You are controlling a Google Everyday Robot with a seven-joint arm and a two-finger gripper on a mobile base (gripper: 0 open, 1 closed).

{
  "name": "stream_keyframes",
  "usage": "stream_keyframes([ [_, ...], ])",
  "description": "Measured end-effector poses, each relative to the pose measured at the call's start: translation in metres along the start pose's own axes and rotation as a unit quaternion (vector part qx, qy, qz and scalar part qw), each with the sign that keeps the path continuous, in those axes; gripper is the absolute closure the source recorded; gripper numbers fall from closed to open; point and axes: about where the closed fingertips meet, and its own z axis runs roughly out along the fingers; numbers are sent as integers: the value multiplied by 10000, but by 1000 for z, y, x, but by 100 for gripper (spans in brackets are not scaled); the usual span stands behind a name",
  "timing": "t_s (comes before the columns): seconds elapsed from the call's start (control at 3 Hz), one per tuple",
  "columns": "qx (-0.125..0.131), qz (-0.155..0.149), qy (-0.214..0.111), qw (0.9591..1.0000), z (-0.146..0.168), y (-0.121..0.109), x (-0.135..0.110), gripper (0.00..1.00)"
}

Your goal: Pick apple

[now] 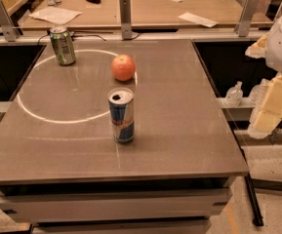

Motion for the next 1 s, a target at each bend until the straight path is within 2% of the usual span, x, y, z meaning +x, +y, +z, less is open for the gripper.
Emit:
stream_keyframes([
  [0.33, 0, 3, -2, 10000, 0, 0, 0, 0],
  [0.67, 37, 265, -196, 9994, 0, -9, -2, 0],
  [1.0, 92, 567, -711, 9958, 6, -32, -7, 0],
])
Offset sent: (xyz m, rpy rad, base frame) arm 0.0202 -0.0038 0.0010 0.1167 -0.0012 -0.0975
